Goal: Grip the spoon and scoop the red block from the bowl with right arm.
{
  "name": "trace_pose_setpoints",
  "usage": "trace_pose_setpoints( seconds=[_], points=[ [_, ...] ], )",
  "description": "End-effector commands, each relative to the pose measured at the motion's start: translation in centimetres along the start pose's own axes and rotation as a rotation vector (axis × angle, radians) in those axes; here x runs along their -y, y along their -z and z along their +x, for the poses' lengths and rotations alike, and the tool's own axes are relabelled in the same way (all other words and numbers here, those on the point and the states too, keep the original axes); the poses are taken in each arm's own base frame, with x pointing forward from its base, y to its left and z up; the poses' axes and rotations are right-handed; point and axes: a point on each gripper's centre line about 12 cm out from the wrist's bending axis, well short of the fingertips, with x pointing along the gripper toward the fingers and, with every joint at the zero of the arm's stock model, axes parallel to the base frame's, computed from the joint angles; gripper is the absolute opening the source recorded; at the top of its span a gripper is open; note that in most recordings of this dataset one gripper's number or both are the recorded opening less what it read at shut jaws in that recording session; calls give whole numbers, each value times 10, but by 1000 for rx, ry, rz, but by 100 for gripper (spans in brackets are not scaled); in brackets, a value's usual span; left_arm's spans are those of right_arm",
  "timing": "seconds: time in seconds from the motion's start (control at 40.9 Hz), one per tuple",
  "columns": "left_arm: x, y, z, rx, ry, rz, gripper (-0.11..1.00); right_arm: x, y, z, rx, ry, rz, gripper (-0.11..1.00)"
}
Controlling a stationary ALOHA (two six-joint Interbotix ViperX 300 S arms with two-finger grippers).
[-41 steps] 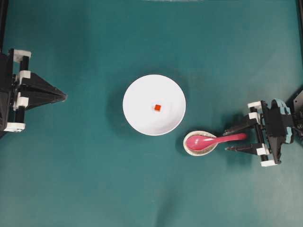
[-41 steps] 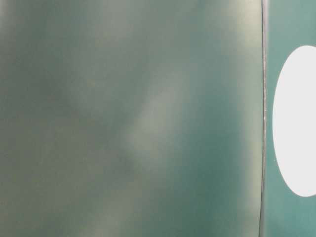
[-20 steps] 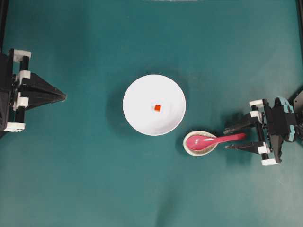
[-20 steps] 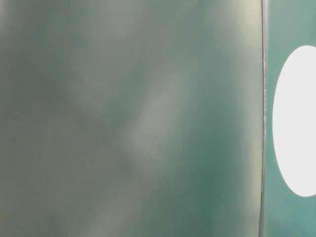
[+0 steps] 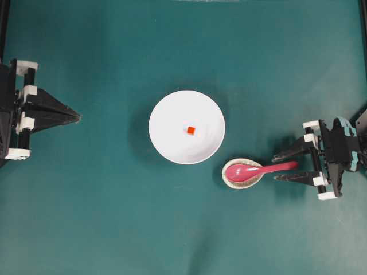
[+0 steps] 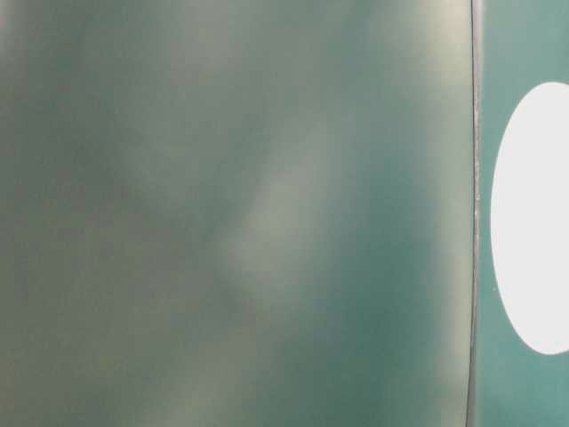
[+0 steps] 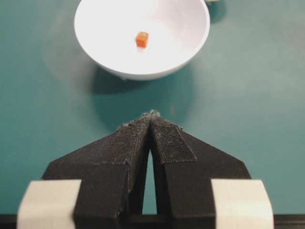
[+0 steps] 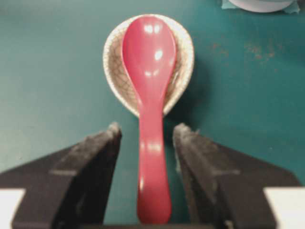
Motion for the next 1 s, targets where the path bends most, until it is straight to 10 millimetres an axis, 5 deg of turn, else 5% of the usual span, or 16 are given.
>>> trace_pose_setpoints(
  seconds=[0.0,0.685,0.978],
  points=[
    [-1,-9,0,21,-3,2,0,-1,-2,0,12,-5,-1,54],
    [-3,-9,0,23,-12,-1,0,-2,0,1,-9,-9,-60,53],
    [-3,-9,0,23,-14,-3,0,-2,0,1,-7,-8,-62,41]
  ],
)
